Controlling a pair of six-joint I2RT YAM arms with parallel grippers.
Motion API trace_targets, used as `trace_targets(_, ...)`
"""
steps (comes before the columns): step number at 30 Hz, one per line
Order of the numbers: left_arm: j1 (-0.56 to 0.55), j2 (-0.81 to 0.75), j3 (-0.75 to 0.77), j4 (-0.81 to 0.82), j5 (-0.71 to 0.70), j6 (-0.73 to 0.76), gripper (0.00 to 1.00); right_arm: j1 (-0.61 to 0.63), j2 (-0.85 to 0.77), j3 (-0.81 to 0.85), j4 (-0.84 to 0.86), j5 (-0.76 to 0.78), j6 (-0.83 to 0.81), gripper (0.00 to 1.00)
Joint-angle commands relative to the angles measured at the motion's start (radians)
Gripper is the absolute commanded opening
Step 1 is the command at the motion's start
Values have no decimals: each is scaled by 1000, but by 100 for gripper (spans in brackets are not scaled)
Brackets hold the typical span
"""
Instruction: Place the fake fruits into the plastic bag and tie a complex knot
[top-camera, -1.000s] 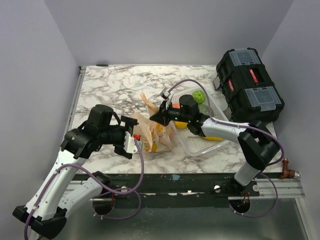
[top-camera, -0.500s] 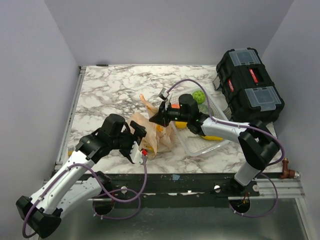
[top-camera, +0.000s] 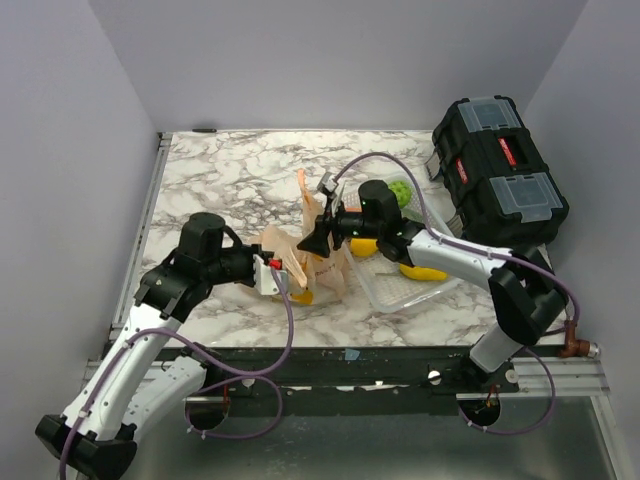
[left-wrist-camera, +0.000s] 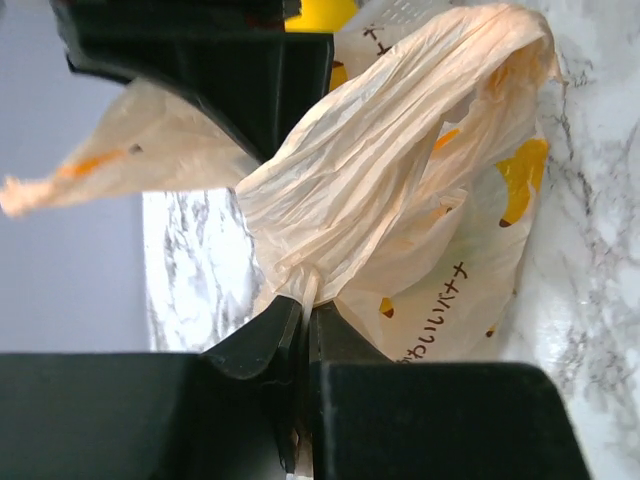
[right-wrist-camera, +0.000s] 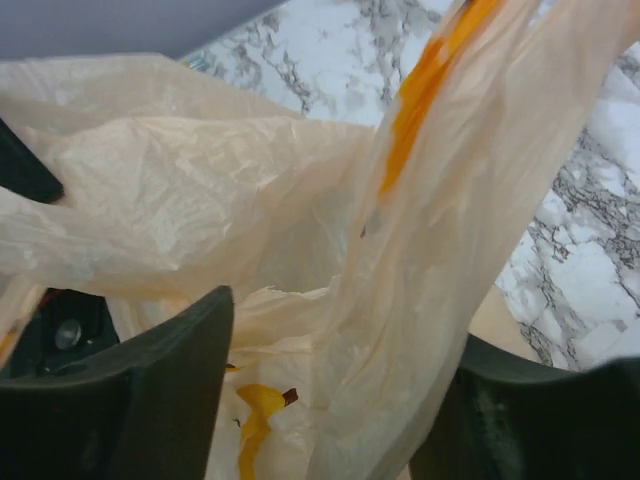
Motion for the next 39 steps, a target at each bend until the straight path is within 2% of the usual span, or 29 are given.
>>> trace_targets(1, 105, -20, 6, -16, 191, -197, 6, -12, -120, 67, -88, -36, -26, 70)
trace_targets(4, 136, -12, -11, 14, 236, -277, 7, -12, -206, 48, -115, -41, -70, 79)
trace_targets(10, 166, -2, -44, 73, 285, -356, 8, -12, -397, -22, -202, -34, -146, 80)
trace_targets(12, 172, 3, -46, 78, 289, -362, 9, -12, -449, -40, -238, -55, -146, 78)
trace_targets(15, 185, 13, -41, 87, 300, -378, 9, -10, -520, -84, -286, -108, -62, 68)
trace_targets(17, 189, 21, -36, 92, 307, -387, 10, 11, -559, -134, -267, -120, -19, 67)
trace_targets(29, 193, 52, -24, 108, 301, -429, 12, 159, -416, -146, -47, -116, 45, 61)
trace_targets(31, 194, 50, -28, 106, 301, -429, 12, 169, -390, -141, -32, -105, 35, 50)
trace_targets(33, 193, 49, -28, 104, 302, -429, 13, 171, -370, -129, -22, -86, 32, 30)
trace_targets(34, 194, 49, -27, 101, 301, -429, 13, 171, -364, -119, -27, -82, 31, 16)
trace_targets(36, 193, 48, -25, 81, 288, -413, 13, 171, -368, -105, -27, -86, 31, 1)
trace_targets(38, 193, 44, -30, 54, 257, -377, 19, 171, -386, -105, -11, -95, 55, 1)
trace_targets(39, 192, 38, -38, 43, 231, -348, 28, 171, -395, -103, -8, -103, 66, 1)
